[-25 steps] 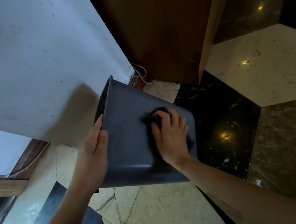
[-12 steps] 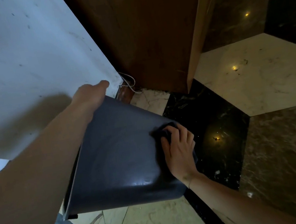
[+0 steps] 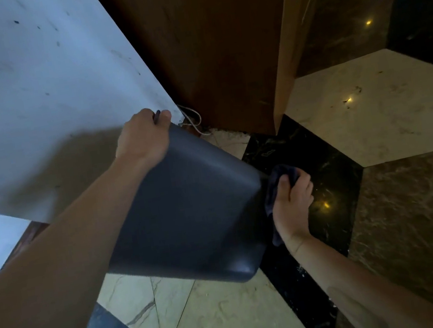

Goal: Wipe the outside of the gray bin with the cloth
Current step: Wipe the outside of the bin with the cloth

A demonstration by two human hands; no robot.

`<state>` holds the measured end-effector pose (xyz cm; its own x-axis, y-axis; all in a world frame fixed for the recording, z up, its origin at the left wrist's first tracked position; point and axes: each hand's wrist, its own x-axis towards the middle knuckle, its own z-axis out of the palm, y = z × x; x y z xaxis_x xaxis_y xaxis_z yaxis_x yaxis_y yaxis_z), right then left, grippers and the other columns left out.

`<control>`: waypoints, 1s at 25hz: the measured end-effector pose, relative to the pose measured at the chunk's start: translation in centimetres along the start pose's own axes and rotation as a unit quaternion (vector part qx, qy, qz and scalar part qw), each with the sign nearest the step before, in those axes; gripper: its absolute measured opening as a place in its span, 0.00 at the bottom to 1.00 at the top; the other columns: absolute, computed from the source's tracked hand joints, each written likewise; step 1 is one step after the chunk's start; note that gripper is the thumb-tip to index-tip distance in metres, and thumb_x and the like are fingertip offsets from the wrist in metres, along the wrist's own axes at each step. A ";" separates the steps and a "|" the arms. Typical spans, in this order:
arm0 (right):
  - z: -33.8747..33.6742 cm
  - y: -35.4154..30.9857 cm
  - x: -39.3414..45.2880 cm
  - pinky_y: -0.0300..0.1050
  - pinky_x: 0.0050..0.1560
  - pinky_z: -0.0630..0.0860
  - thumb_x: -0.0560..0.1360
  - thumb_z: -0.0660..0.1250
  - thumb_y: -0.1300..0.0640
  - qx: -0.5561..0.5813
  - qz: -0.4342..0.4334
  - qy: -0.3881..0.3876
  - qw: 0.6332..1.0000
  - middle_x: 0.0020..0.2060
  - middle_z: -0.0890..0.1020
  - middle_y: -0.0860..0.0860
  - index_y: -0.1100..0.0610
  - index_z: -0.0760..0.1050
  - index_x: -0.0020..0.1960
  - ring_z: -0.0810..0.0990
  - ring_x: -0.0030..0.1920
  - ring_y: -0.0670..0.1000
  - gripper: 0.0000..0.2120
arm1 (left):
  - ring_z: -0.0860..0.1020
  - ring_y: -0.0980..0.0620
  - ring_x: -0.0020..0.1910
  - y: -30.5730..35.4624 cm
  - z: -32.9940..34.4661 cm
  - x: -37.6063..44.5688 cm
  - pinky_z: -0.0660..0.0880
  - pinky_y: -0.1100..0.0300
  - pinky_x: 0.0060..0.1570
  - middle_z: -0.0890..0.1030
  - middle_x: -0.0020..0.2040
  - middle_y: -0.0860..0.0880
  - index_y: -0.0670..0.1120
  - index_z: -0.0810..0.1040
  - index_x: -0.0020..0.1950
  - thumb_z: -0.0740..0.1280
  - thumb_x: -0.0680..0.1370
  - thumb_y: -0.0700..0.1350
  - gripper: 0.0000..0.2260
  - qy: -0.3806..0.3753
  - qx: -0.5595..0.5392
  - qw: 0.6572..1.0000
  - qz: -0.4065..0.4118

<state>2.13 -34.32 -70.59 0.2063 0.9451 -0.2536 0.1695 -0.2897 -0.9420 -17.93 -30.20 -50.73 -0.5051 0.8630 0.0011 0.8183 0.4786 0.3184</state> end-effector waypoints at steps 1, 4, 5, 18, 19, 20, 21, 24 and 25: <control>-0.4 -0.3 0.3 0.50 0.61 0.63 0.83 0.57 0.56 0.022 -0.003 0.008 1.000 0.64 0.70 0.61 0.59 0.67 0.66 0.68 0.63 0.62 0.14 | 0.71 0.43 0.36 -0.3 -0.8 -0.9 0.65 0.53 0.35 0.72 0.37 0.44 0.41 0.68 0.40 0.56 0.81 0.55 0.19 0.010 -0.033 0.999 0.024; -1.3 -1.4 0.6 0.60 0.68 0.66 0.83 0.56 0.54 0.098 0.017 0.014 0.995 0.65 0.70 0.59 0.55 0.65 0.67 0.69 0.65 0.61 0.13 | 0.66 0.52 0.30 -1.8 -2.3 -4.4 0.62 0.54 0.32 0.67 0.31 0.50 0.47 0.64 0.37 0.59 0.81 0.53 0.16 0.023 -0.150 0.986 0.070; -1.5 -1.5 0.4 0.61 0.68 0.66 0.83 0.56 0.53 0.111 0.021 0.015 0.993 0.65 0.70 0.58 0.54 0.65 0.66 0.69 0.65 0.60 0.13 | 0.65 0.54 0.29 -2.6 -2.6 -5.9 0.61 0.54 0.32 0.65 0.31 0.52 0.50 0.63 0.36 0.60 0.81 0.53 0.16 0.019 -0.183 0.980 0.076; -3.3 -0.7 -3.8 0.60 0.63 0.70 0.79 0.56 0.49 0.043 -0.045 -0.022 0.998 0.58 0.74 0.53 0.48 0.68 0.60 0.72 0.60 0.57 0.11 | 0.68 0.45 0.32 -5.0 -3.6 -12.4 0.61 0.54 0.35 0.69 0.34 0.34 0.34 0.70 0.42 0.54 0.82 0.54 0.23 0.034 -0.196 0.980 0.013; -3.4 -0.9 -3.6 0.56 0.62 0.68 0.80 0.57 0.51 0.019 -0.045 -0.027 0.998 0.59 0.74 0.53 0.48 0.68 0.61 0.71 0.61 0.58 0.10 | 0.69 0.44 0.32 -4.8 -3.6 -12.8 0.61 0.55 0.35 0.69 0.35 0.34 0.34 0.70 0.41 0.54 0.82 0.54 0.23 0.032 -0.204 0.978 0.015; -3.5 -1.3 -3.4 0.53 0.61 0.66 0.81 0.57 0.52 -0.009 -0.037 -0.032 0.999 0.60 0.73 0.53 0.49 0.69 0.62 0.70 0.62 0.59 0.10 | 0.68 0.48 0.31 -4.5 -3.6 -13.3 0.61 0.56 0.34 0.69 0.32 0.37 0.36 0.69 0.39 0.54 0.82 0.54 0.23 0.030 -0.209 0.977 0.023; -3.5 -2.0 -3.3 0.53 0.61 0.64 0.82 0.56 0.52 -0.036 -0.020 -0.037 0.998 0.62 0.73 0.53 0.50 0.69 0.63 0.68 0.64 0.59 0.11 | 0.66 0.55 0.27 -4.0 -3.5 -13.9 0.62 0.59 0.32 0.67 0.28 0.45 0.39 0.68 0.35 0.54 0.83 0.52 0.22 0.026 -0.211 0.976 0.037; -2.3 -6.0 -4.7 0.58 0.65 0.60 0.83 0.55 0.50 -0.077 -0.016 -0.058 0.995 0.66 0.71 0.52 0.49 0.68 0.66 0.64 0.67 0.57 0.13 | 0.65 0.61 0.21 -2.4 -3.3 -15.9 0.61 0.74 0.22 0.67 0.21 0.57 0.52 0.61 0.30 0.55 0.83 0.45 0.20 0.034 -0.193 0.976 0.099; -1.8 -7.7 -5.7 0.57 0.66 0.60 0.83 0.54 0.49 -0.067 -0.038 -0.067 0.995 0.66 0.70 0.52 0.49 0.68 0.65 0.65 0.67 0.56 0.13 | 0.65 0.62 0.20 -1.9 -3.1 -16.3 0.60 0.75 0.20 0.68 0.21 0.58 0.54 0.60 0.30 0.55 0.83 0.42 0.21 0.039 -0.187 0.975 0.116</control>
<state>1.39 -37.72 -61.51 0.0595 0.9739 -0.2188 0.3082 -0.2264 -0.9240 -12.14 -45.70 -48.42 -0.3501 0.9188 0.1823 0.7633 0.1671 0.6240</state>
